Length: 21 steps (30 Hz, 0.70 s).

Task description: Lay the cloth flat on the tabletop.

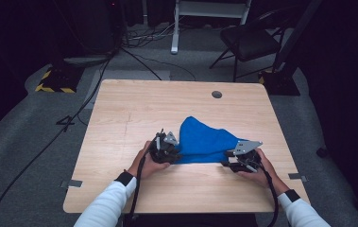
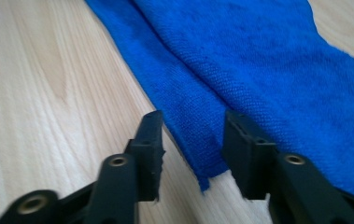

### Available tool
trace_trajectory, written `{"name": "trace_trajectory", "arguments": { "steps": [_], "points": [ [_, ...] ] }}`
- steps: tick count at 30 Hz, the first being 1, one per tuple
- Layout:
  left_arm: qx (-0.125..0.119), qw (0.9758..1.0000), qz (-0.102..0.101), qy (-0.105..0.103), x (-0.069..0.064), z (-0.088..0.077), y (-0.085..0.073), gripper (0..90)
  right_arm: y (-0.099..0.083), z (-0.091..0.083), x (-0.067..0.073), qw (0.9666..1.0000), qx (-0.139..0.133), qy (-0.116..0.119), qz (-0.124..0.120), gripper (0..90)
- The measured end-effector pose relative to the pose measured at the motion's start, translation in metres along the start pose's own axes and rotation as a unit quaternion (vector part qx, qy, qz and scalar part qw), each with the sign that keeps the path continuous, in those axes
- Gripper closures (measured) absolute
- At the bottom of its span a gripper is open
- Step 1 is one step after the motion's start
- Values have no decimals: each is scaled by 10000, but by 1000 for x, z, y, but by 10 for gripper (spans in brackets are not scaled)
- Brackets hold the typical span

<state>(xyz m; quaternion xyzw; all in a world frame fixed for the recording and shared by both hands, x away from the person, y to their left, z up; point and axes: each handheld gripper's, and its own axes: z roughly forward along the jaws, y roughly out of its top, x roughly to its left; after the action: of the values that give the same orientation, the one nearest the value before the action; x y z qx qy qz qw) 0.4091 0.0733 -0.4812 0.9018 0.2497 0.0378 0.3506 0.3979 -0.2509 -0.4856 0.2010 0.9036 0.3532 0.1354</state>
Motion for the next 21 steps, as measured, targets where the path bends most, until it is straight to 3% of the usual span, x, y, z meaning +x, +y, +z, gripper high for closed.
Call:
{"name": "trace_trajectory", "arguments": {
  "steps": [4, 7, 11, 17, 19, 21],
  "points": [
    [75, 9999, 43, -78, -11, 3, -1, 676, -4, 2, -1, 9999, 131, -8, -33, 750],
    [-92, 9999, 66, -94, -17, 1, 0, 524, -5, 1, -3, 9999, 156, -5, 1, 839],
    [-361, 9992, 2, 160, -15, -7, 5, 349, -6, 0, -5, 9998, 186, -25, -7, 886],
    [-834, 9959, -148, 326, 3, -18, 24, 290, -6, -1, -5, 9998, 178, -7, 6, 891],
    [-870, 9951, -152, 444, 13, -15, 33, 293, -6, 0, -5, 9998, 177, -4, 3, 891],
    [-891, 9949, -213, 418, 22, -9, 41, 309, -6, -1, -5, 9998, 181, -16, -8, 891]
  ]
}}
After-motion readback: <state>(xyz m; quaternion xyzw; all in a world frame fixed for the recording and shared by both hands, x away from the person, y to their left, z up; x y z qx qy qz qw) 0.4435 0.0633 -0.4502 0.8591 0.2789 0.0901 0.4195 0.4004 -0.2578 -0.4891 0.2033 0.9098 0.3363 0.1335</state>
